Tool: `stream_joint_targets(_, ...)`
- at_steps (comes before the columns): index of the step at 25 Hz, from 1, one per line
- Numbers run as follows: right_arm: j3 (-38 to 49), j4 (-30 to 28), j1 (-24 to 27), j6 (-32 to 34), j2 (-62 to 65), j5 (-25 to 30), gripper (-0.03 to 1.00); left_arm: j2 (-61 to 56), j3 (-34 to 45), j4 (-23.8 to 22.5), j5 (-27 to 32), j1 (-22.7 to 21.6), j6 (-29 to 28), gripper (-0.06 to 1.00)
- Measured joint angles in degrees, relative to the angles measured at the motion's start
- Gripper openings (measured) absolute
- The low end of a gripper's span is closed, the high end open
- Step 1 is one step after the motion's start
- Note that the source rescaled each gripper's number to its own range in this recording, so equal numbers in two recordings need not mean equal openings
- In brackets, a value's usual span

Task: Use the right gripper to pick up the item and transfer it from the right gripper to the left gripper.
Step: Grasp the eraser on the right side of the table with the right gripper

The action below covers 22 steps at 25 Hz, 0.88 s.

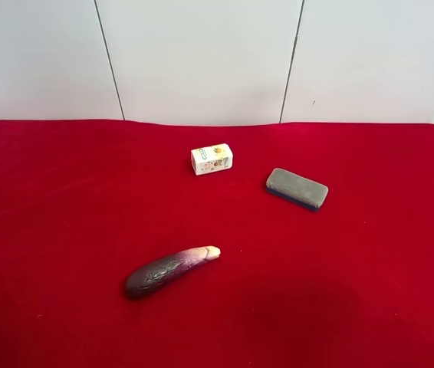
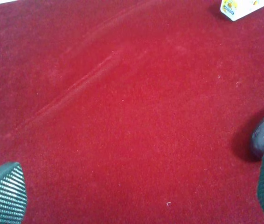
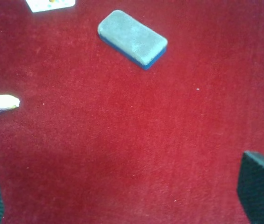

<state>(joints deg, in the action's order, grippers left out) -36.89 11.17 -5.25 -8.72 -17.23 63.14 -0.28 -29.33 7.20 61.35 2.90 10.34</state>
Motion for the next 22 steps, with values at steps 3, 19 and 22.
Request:
stream_joint_targets(3,-4.5,-3.4,-0.5,0.0,-7.1,1.4,1.0,0.0,0.0,0.0,0.0,0.0,0.0,1.0)
stream_joint_targets(19,-11.8,-14.3,-0.7,-13.1,-46.8,-14.7,1.0,0.0,0.0,0.0,0.0,0.0,0.0,1.0)
stream_joint_targets(22,-11.8,-14.4,-0.7,-14.7,-53.4,-22.0,1.0,0.0,0.0,0.0,0.0,0.0,0.0,1.0)
